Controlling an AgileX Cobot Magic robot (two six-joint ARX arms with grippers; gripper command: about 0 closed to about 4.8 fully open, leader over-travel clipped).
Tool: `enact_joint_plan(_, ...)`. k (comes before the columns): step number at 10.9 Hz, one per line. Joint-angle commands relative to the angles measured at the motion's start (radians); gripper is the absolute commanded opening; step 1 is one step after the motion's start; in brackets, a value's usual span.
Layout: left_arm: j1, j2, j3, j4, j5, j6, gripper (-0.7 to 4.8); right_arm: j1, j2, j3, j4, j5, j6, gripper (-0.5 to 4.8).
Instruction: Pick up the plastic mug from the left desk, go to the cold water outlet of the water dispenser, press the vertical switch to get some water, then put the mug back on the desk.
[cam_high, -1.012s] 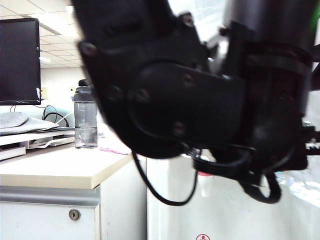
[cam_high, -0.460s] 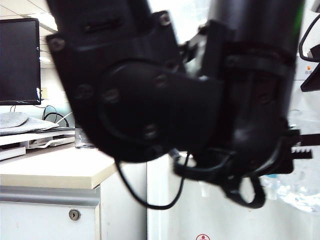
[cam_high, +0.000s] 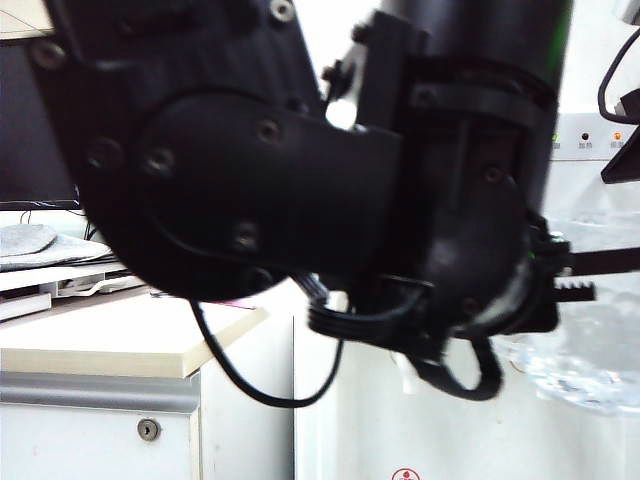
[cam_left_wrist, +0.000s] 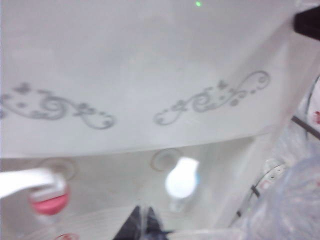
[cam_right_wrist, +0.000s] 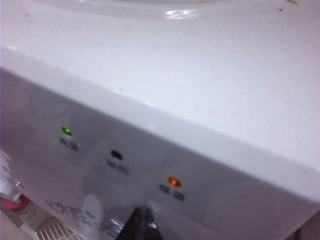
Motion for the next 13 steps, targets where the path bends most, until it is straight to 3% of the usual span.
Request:
enact_joint_plan(1,0.0,-0.041,-0.032,0.056,-0.029,-0.013,-0.01,-0.01,0.002,0.01,0.056,0.074,0.0,-0.01)
enact_joint_plan(5,0.008,-0.099,-0.099,0.056,-0.09,-0.017,-0.01,-0.01,0.002,0.01,0.056,0.074,0.0,-0.01)
enact_joint_plan(13,0.074,-0.143,-0.129,0.054,-0.125,-0.017,-0.01,-0.01,0.002,0.01,0.056,0.075,0.0,-0.01)
